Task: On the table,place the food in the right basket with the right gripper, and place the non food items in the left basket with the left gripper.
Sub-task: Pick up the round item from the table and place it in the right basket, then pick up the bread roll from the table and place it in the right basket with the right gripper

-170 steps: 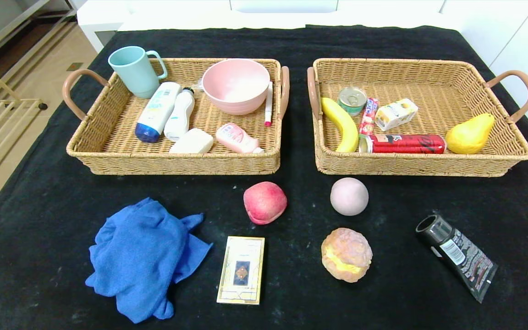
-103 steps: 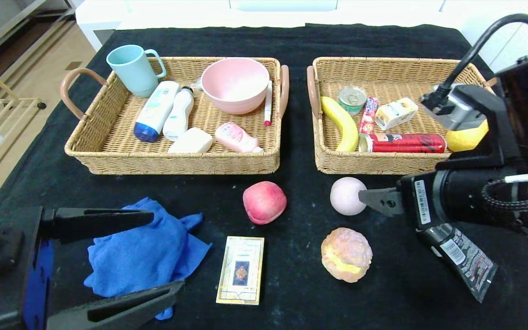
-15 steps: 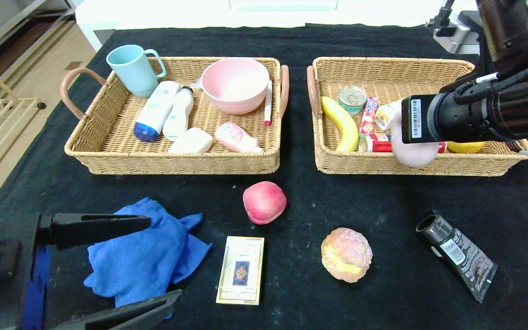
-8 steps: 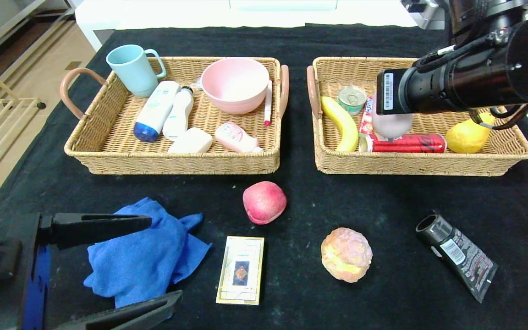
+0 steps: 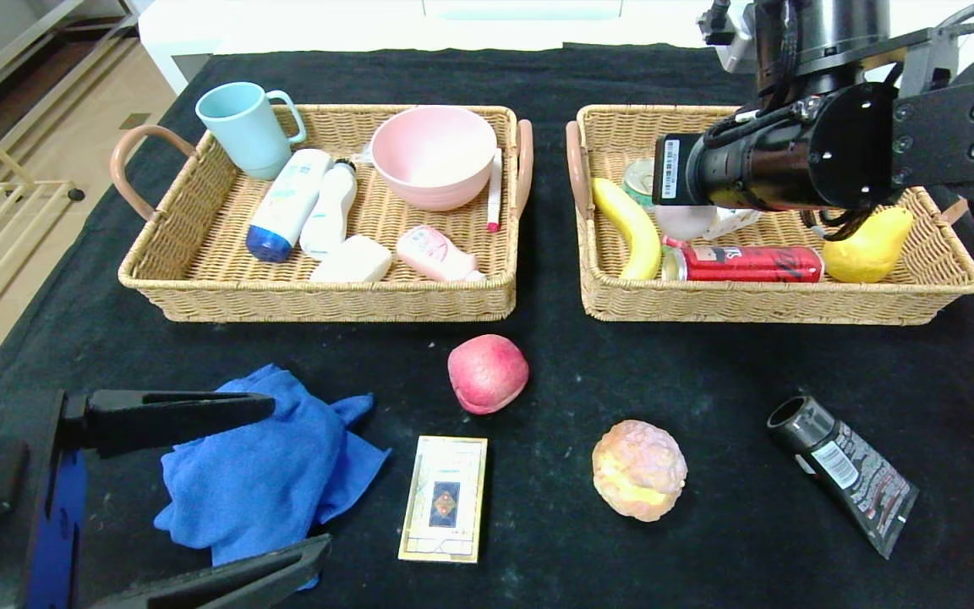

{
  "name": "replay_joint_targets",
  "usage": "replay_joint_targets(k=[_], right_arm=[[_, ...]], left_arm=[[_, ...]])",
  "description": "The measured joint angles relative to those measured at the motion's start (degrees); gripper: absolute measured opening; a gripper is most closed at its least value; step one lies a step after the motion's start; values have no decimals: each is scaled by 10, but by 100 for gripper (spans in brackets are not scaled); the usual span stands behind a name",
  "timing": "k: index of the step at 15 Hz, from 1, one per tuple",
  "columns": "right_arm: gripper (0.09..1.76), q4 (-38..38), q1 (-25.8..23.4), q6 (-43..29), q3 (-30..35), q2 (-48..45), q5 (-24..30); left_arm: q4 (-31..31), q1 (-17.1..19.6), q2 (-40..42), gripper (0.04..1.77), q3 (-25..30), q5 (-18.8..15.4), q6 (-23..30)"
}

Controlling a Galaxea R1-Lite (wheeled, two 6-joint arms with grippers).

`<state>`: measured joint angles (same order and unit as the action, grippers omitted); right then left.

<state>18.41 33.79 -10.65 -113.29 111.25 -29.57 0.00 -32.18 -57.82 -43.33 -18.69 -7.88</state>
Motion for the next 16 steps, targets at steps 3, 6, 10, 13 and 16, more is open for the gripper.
replay_joint_targets(k=[3, 6, 10, 13, 16], right_arm=[[38, -2, -6, -1, 1, 8, -1], [80, 0, -7, -2, 2, 10, 0], [117, 1, -6, -3, 2, 9, -1], [134, 3, -5, -3, 3, 8, -1], [145, 4, -3, -3, 6, 6, 0]], left_arm=[[0, 0, 2, 172, 0, 0, -2], [0, 0, 3, 172, 0, 0, -2], [0, 0, 3, 172, 0, 0, -2], [0, 0, 3, 172, 0, 0, -2], [0, 0, 3, 172, 0, 0, -1]])
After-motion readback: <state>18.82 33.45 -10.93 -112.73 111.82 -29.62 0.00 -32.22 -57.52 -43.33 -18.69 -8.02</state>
